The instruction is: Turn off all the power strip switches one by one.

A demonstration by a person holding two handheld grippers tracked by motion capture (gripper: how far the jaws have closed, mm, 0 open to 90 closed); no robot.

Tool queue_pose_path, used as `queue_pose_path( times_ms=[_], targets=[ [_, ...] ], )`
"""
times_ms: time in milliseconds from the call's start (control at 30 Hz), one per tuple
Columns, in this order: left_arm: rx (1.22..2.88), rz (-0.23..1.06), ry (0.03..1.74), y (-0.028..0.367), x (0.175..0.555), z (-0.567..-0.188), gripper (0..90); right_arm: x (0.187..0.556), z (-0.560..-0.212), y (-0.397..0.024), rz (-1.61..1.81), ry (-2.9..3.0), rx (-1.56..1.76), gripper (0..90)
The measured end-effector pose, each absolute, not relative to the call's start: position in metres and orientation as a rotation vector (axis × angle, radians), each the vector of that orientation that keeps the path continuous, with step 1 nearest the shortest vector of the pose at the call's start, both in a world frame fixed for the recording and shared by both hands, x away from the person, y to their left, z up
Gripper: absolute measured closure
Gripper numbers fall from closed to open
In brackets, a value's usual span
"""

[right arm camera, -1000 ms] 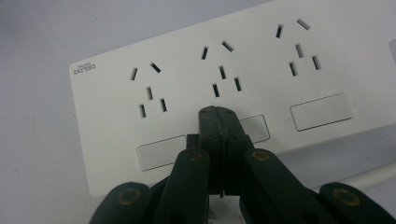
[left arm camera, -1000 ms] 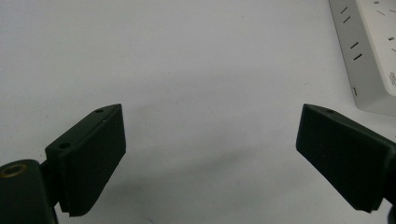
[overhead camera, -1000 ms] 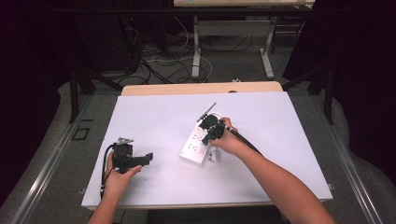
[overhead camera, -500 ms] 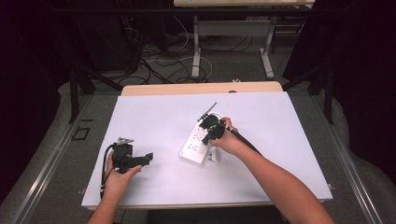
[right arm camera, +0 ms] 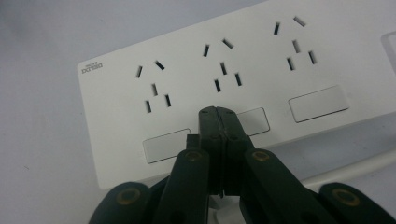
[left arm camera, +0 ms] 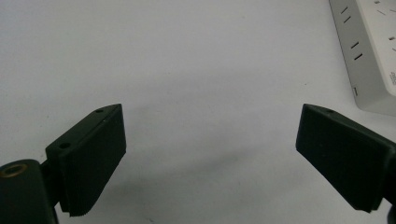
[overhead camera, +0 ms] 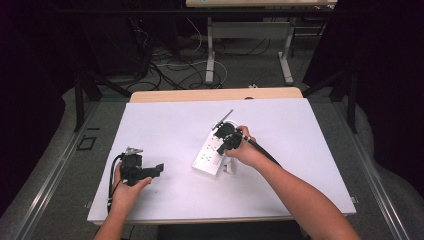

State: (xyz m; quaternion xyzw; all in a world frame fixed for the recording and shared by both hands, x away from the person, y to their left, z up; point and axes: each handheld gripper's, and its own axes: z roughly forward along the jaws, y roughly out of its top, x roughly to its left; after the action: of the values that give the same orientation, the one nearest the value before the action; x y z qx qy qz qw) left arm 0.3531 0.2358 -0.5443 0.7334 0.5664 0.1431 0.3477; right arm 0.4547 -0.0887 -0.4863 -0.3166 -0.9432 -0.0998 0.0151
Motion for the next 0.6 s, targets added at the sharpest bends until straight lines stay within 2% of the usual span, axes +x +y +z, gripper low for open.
queue_pose_path(
  times_ms=[33, 67, 233, 267, 333, 600],
  targets=[
    [1.901, 0.370, 1.469, 0.236, 0.353, -0.544, 8.8, 0.447, -0.511, -0.084, -0.840, -2.885, -1.128, 90.0],
    [1.902, 0.368, 1.470, 0.236, 0.353, -0.544, 8.8, 0.446, -0.504, -0.085, -0.707, -2.883, -1.114, 90.0],
    [1.901, 0.371, 1.469, 0.236, 0.353, -0.544, 8.8, 0.440, -0.503, -0.081, -0.717, -2.909, -1.049, 90.0],
    [1.901, 0.371, 1.469, 0.236, 0.353, -0.544, 8.8, 0.438, -0.511, -0.079, -0.878, -2.886, -1.076, 90.0],
    [1.901, 0.369, 1.471, 0.236, 0.353, -0.544, 8.7, 0.437, -0.504, -0.079, -0.718, -2.910, -1.030, 90.0],
    [1.901, 0.372, 1.466, 0.236, 0.353, -0.544, 8.8, 0.429, -0.506, -0.074, -0.712, -2.914, -0.989, 90.0]
  ],
)
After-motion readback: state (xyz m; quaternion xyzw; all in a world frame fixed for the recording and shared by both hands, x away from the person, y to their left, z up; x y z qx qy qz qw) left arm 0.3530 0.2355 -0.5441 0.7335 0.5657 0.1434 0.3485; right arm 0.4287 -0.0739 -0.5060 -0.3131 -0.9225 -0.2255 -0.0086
